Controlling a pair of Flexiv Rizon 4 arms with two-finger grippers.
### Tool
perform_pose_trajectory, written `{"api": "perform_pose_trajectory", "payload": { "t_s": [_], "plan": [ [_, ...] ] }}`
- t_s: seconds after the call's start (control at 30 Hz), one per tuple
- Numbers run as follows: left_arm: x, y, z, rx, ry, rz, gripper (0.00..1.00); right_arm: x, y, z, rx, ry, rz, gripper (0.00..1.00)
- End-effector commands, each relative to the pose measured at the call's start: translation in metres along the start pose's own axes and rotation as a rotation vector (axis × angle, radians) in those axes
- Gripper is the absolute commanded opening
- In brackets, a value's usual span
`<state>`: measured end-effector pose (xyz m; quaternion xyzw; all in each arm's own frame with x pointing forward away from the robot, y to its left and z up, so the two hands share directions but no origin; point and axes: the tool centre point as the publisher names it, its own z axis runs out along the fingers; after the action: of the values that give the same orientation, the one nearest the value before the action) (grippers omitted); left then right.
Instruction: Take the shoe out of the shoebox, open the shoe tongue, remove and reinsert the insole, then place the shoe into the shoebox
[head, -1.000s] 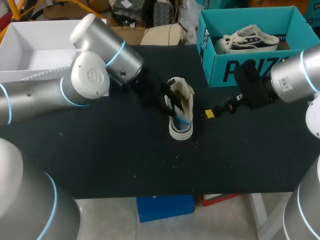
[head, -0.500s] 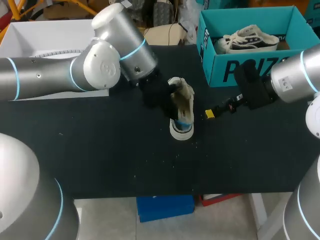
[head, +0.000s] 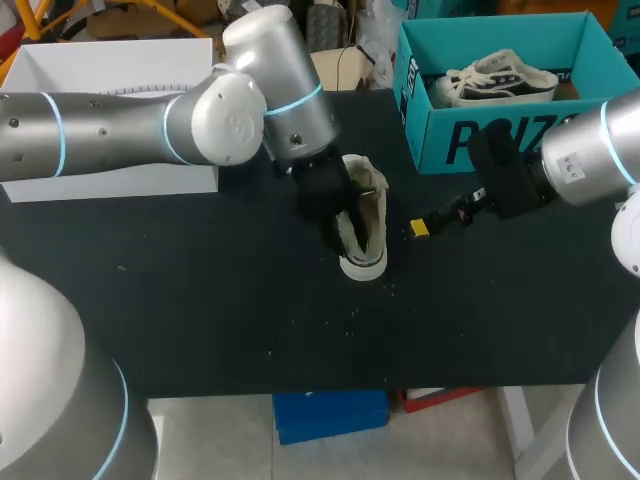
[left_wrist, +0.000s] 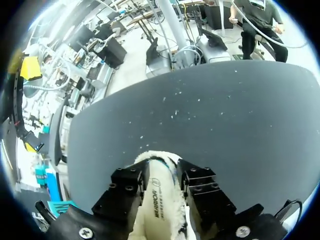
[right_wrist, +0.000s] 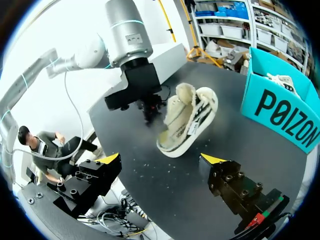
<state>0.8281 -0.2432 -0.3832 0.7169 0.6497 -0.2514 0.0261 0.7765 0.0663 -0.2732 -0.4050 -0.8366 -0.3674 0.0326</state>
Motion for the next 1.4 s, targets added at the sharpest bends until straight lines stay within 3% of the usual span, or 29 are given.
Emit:
{"api": "perform_pose_trajectory", "payload": {
  "t_s": [0.03,0.17,0.2,0.23,0.27,0.3,0.33,0.47,0.73,1.0,1.17,1.27,1.33,1.4],
  "plan": [
    [-0.010,0.000,-0.014,0.033,0.014,0.022,1.00,0.000,0.001,0.001,0.002,-0.002,0.001,1.00],
    [-0.020,0.000,-0.030,-0.016,0.025,0.069,1.00,0.000,0.001,0.001,0.002,-0.002,0.001,1.00],
    [-0.023,0.001,-0.033,-0.047,0.035,0.073,0.87,0.000,0.001,0.001,0.002,-0.002,0.001,1.00],
    [-0.025,0.004,-0.035,-0.084,0.060,0.081,0.49,0.000,0.001,0.001,0.002,-0.002,0.001,1.00],
    [-0.025,0.006,-0.035,-0.117,0.087,0.089,0.24,0.000,0.001,0.001,0.002,-0.002,0.001,1.00],
    [-0.026,0.009,-0.035,-0.156,0.112,0.090,0.04,0.000,0.001,0.001,0.002,-0.002,0.001,1.00],
    [-0.025,0.011,-0.034,-0.196,0.139,0.096,0.00,0.000,0.001,0.001,0.002,-0.002,0.001,1.00],
    [-0.022,0.017,-0.024,-0.252,0.158,0.079,0.00,0.000,0.001,0.001,0.002,-0.002,0.001,1.00],
    [-0.001,0.024,0.003,-0.283,0.251,0.010,0.00,0.000,0.001,0.001,0.002,-0.002,0.001,1.00],
    [0.008,0.040,0.023,-0.306,0.232,-0.010,0.00,0.000,0.001,0.001,0.002,-0.002,0.001,1.00],
    [0.010,0.044,0.035,-0.273,0.204,-0.016,0.00,0.000,0.001,0.001,0.002,-0.002,0.001,1.00],
    [0.007,0.042,0.029,-0.258,0.188,-0.015,0.00,0.000,0.001,0.001,0.002,-0.002,0.001,1.00],
    [0.006,0.039,0.016,-0.249,0.211,0.017,0.00,0.000,0.001,0.001,0.002,-0.002,0.001,1.00],
    [0.002,0.036,-0.003,-0.264,0.160,0.018,0.00,0.000,0.001,0.001,0.002,-0.002,0.001,1.00]
  ]
}}
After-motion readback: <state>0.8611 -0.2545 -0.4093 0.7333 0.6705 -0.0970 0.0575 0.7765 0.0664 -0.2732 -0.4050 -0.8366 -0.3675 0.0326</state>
